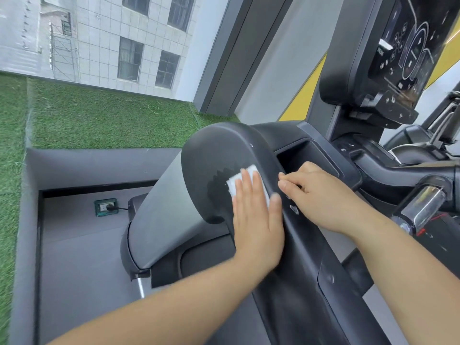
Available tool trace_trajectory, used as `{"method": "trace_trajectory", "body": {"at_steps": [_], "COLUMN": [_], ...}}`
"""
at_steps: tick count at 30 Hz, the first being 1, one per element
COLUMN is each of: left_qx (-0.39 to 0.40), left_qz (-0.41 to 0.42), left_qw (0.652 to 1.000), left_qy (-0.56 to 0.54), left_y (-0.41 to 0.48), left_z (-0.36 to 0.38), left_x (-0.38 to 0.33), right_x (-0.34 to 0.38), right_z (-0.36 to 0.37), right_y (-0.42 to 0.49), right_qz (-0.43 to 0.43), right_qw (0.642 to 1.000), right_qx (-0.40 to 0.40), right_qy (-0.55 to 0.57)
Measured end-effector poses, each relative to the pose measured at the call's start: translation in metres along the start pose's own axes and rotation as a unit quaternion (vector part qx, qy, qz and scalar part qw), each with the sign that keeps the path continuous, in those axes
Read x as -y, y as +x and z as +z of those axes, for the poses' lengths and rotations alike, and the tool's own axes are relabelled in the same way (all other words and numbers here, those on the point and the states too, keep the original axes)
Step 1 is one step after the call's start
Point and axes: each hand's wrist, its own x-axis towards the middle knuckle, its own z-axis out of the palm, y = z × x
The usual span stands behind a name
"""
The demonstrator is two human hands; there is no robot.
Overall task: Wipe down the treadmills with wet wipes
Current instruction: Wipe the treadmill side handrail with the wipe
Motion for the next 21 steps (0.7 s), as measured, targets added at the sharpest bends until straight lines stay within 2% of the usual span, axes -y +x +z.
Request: {"method": "trace_trajectory", "body": {"at_steps": [3, 7, 9, 15, 21], "left_qx": [0.001, 0.014, 0.017, 0.011, 0.016], "left_qz": [-0.054, 0.025, 0.030, -0.063, 0.003], "left_qw": [0.998, 0.999, 0.999, 0.997, 0.999], "left_qy": [-0.040, -0.019, -0.007, -0.035, -0.043], "left_y": [0.022, -0.014, -0.017, 0.040, -0.024], "left_z": [-0.005, -0.002, -0.002, -0.010, 0.000], "left_x": [0.000, 0.001, 0.005, -0.010, 0.004], "right_x": [0.000, 0.003, 0.003, 0.002, 0.002], "right_z": [0.002, 0.001, 0.000, 0.001, 0.002], "right_y": [0.000, -0.001, 0.000, 0.000, 0.000], "right_qz": [0.004, 0.005, 0.009, 0.010, -0.006], "right_qw": [1.000, 1.000, 1.000, 1.000, 1.000], "right_qx": [-0.006, -0.012, -0.013, -0.015, -0.014], "right_qy": [-0.015, -0.009, -0.002, -0.002, 0.011]}}
